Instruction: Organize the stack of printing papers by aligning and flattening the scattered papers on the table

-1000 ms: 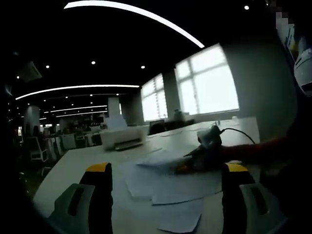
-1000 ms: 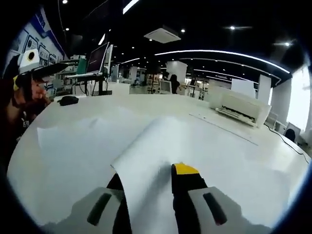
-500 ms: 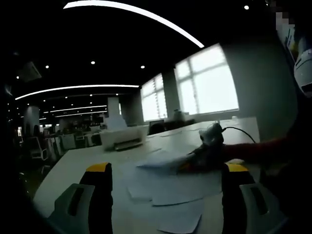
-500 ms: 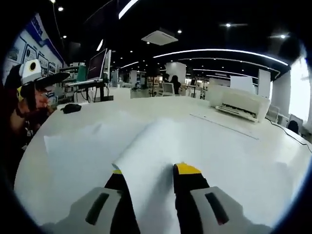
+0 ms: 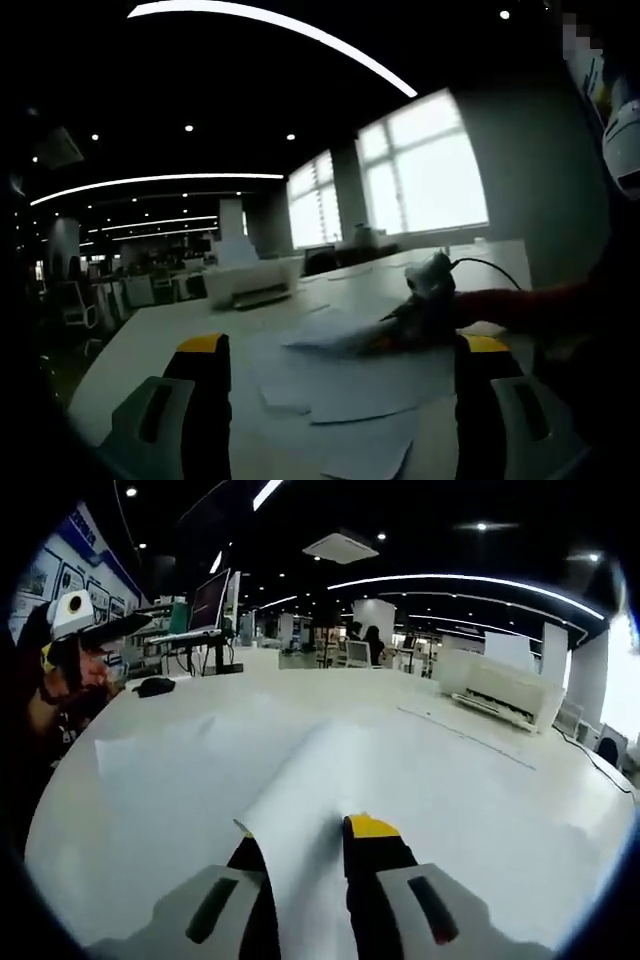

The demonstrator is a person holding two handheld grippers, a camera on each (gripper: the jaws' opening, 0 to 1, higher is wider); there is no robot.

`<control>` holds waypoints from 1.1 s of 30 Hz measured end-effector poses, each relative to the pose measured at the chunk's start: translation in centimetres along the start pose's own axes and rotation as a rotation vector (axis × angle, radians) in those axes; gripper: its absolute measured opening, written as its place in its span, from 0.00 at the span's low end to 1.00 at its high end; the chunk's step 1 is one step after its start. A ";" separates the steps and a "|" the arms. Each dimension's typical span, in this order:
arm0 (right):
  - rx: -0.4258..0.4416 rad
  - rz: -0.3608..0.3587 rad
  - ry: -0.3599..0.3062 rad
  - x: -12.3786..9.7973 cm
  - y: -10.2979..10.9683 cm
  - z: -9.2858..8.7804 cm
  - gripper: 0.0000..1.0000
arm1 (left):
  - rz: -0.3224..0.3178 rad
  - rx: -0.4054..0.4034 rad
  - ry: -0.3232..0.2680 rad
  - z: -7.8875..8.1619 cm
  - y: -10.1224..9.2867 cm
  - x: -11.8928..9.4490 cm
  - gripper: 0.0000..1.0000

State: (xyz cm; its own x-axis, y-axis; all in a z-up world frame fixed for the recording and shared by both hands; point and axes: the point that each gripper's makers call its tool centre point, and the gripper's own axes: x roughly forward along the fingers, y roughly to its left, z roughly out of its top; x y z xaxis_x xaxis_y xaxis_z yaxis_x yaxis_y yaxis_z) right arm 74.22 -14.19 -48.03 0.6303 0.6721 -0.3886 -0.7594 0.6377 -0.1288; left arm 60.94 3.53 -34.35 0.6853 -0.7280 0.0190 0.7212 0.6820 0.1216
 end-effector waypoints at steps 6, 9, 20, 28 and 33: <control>-0.002 -0.005 -0.027 -0.8 -0.2 0.9 0.16 | 0.002 0.005 -0.003 0.2 0.1 0.0 0.95; 0.075 0.008 -0.054 -1.2 0.2 1.5 0.17 | 0.003 0.007 -0.005 0.3 0.2 0.0 0.95; 0.409 0.131 -0.160 -3.0 1.0 4.1 0.13 | -0.004 0.010 -0.001 0.2 0.1 0.2 0.95; 0.402 0.189 -0.188 -4.4 2.2 5.9 0.14 | -0.002 0.010 0.003 0.1 0.3 0.2 0.95; 0.398 0.203 -0.201 -5.3 2.0 7.1 0.14 | -0.002 0.009 0.005 0.0 0.4 0.3 0.95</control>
State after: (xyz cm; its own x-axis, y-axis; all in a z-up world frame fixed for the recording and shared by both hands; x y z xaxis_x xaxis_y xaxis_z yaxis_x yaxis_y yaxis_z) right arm 70.53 -13.75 -39.73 0.5247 0.8318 -0.1811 -0.7741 0.5547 0.3050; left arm 61.40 3.57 -34.31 0.6843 -0.7291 0.0140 0.7216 0.6798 0.1309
